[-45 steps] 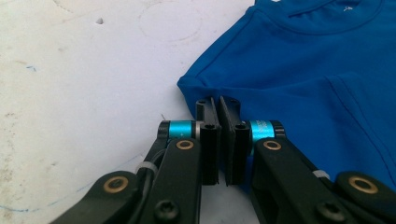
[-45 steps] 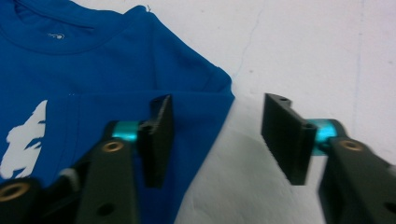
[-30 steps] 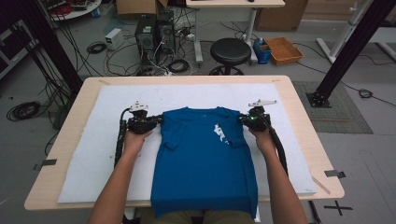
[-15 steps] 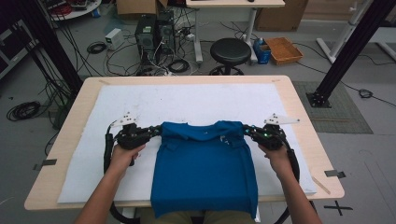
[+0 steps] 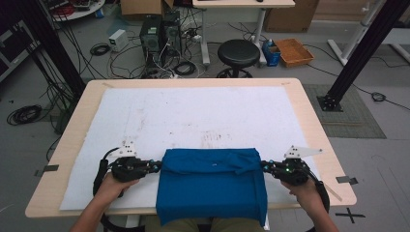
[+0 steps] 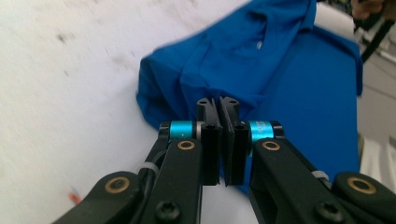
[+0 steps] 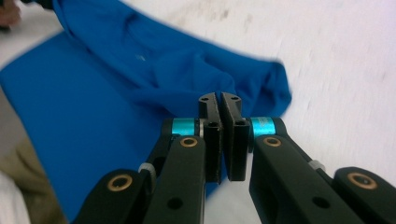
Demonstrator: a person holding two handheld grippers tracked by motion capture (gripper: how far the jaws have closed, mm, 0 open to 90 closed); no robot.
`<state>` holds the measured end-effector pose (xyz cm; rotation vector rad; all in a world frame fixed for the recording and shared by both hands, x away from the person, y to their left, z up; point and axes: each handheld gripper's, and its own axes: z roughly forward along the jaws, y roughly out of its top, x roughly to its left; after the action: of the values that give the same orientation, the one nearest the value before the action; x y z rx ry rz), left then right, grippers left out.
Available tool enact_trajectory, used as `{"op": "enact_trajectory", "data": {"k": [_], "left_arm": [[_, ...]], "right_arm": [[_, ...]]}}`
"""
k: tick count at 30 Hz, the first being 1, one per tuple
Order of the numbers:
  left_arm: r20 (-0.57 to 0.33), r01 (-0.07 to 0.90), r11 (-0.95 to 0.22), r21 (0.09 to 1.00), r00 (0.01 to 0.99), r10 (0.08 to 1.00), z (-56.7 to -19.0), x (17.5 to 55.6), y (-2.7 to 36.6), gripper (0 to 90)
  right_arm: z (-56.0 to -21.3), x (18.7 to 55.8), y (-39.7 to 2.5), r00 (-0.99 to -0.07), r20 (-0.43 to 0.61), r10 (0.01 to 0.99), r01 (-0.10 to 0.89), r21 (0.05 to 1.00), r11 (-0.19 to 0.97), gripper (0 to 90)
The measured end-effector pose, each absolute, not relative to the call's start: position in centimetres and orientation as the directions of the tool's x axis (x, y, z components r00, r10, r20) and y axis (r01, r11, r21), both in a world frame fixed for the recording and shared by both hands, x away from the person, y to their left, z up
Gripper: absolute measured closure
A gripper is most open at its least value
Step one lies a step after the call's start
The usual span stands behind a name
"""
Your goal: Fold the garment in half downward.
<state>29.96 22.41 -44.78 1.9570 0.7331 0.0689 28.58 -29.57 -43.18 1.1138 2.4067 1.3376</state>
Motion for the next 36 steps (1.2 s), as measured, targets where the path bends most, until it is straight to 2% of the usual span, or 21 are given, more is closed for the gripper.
{"op": "enact_trajectory", "data": {"k": [2, 3, 4, 5, 6, 7, 8, 9, 12, 15, 18, 19, 22, 24, 28, 30, 36], "left_arm": [[-0.274, 0.468, -0.334, 0.818, 0.828, 0.489, -44.9, 29.6, 22.5, 86.8], [-0.292, 0.477, -0.339, 0.811, 0.832, 0.472, -44.9, 29.5, 22.5, 82.1], [-0.312, 0.496, -0.326, 0.805, 0.821, 0.478, -44.8, 29.5, 22.4, 67.9], [-0.315, 0.514, -0.306, 0.801, 0.798, 0.514, -44.5, 29.6, 22.4, 53.1], [-0.313, 0.522, -0.283, 0.804, 0.778, 0.545, -44.2, 30.0, 22.5, 45.1], [-0.295, 0.519, -0.257, 0.815, 0.754, 0.587, -43.8, 30.4, 22.6, 41.9], [-0.27, 0.518, -0.235, 0.823, 0.719, 0.641, -43.5, 30.9, 22.6, 40.0], [-0.257, 0.521, -0.209, 0.828, 0.683, 0.684, -43.2, 31.5, 22.5, 38.9], [-0.268, 0.54, -0.154, 0.827, 0.621, 0.737, -43.2, 33.5, 21.7, 38.3], [-0.261, 0.58, -0.207, 0.788, 0.619, 0.741, -44.2, 35.0, 19.8, 38.3], [-0.25, 0.587, -0.246, 0.771, 0.634, 0.732, -44.8, 35.4, 19.1, 38.3], [-0.246, 0.592, -0.254, 0.765, 0.632, 0.735, -45.0, 35.5, 19.0, 39.1], [-0.226, 0.588, -0.268, 0.763, 0.631, 0.742, -45.1, 35.4, 19.0, 51.1], [-0.228, 0.583, -0.271, 0.766, 0.64, 0.733, -45.1, 35.3, 18.8, 60.4], [-0.19, 0.549, -0.305, 0.778, 0.668, 0.719, -45.0, 34.7, 18.0, 83.4], [-0.188, 0.554, -0.301, 0.776, 0.659, 0.728, -44.9, 34.6, 17.9, 86.8], [-0.233, 0.553, -0.194, 0.81, 0.607, 0.76, -44.5, 35.5, 18.5, 87.8]], "right_arm": [[-43.7, 27.9, -29.6, -0.711, 0.199, 0.674, 0.542, 0.766, 0.346, 87.7], [-43.8, 27.7, -29.6, -0.717, 0.193, 0.669, 0.542, 0.759, 0.362, 87.4], [-43.8, 27.4, -29.6, -0.728, 0.198, 0.656, 0.537, 0.76, 0.367, 83.4], [-43.7, 27.4, -29.6, -0.729, 0.203, 0.654, 0.532, 0.769, 0.355, 71.4], [-43.3, 27.5, -29.7, -0.714, 0.223, 0.663, 0.541, 0.777, 0.321, 63.6], [-42.9, 27.7, -29.8, -0.7, 0.237, 0.674, 0.544, 0.788, 0.288, 56.5], [-42.6, 28.1, -29.8, -0.682, 0.238, 0.691, 0.54, 0.802, 0.257, 48.3], [-42.3, 28.6, -29.6, -0.66, 0.23, 0.715, 0.537, 0.81, 0.236, 43.9], [-42.0, 30.7, -28.4, -0.607, 0.18, 0.774, 0.537, 0.811, 0.232, 38.6], [-43.0, 33.1, -26.8, -0.586, 0.163, 0.794, 0.576, 0.773, 0.267, 38.8], [-44.4, 34.5, -25.9, -0.565, 0.146, 0.812, 0.624, 0.72, 0.305, 43.0], [-44.7, 34.6, -25.8, -0.561, 0.141, 0.816, 0.633, 0.708, 0.313, 44.3], [-44.6, 34.4, -26.1, -0.575, 0.141, 0.806, 0.624, 0.713, 0.32, 54.8], [-44.8, 34.3, -26.4, -0.586, 0.132, 0.799, 0.608, 0.724, 0.326, 58.5], [-44.7, 34.1, -26.4, -0.608, 0.135, 0.782, 0.605, 0.717, 0.346, 75.9], [-44.6, 33.8, -26.2, -0.618, 0.122, 0.776, 0.594, 0.719, 0.361, 78.8], [-44.1, 34.3, -26.1, -0.623, 0.092, 0.777, 0.559, 0.747, 0.36, 80.7]]}}
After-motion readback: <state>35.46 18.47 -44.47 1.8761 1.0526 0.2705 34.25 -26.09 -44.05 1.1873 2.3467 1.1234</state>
